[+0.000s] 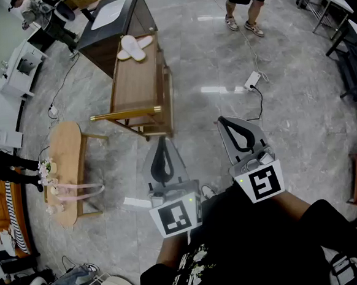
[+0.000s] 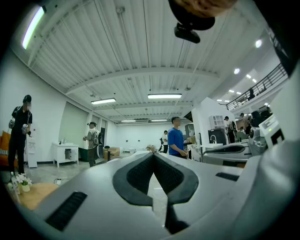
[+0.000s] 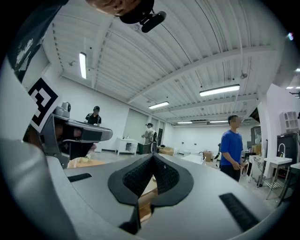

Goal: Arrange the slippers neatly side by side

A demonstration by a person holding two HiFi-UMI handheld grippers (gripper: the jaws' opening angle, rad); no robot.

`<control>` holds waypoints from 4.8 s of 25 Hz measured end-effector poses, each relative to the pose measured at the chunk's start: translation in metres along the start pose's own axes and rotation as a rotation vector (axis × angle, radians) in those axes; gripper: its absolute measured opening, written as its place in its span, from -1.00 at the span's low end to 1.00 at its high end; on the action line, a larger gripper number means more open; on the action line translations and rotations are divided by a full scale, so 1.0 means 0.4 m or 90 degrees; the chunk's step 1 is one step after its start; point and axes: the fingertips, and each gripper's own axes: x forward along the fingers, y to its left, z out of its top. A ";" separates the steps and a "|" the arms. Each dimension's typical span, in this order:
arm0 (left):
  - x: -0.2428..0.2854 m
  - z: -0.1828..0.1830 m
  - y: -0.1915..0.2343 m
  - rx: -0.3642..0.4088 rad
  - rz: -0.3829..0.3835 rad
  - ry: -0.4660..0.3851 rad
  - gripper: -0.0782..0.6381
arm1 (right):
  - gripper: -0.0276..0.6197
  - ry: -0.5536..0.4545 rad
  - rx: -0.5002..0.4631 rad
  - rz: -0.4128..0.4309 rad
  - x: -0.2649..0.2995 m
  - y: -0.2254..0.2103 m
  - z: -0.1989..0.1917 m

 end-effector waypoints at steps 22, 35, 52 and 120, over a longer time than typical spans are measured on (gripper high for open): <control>-0.062 -0.108 0.057 -0.009 -0.058 0.044 -0.77 | -0.92 0.025 0.050 -0.029 -0.043 0.116 -0.109; 0.080 -0.101 0.081 -0.002 -0.035 0.052 -0.77 | -0.92 0.030 0.014 -0.038 0.075 -0.016 -0.116; 0.423 -0.091 0.040 0.025 -0.007 0.062 -0.77 | -0.92 0.012 0.027 -0.040 0.277 -0.313 -0.169; 0.901 -0.124 0.101 0.009 0.032 0.066 -0.77 | -0.92 0.005 0.054 0.069 0.737 -0.520 -0.214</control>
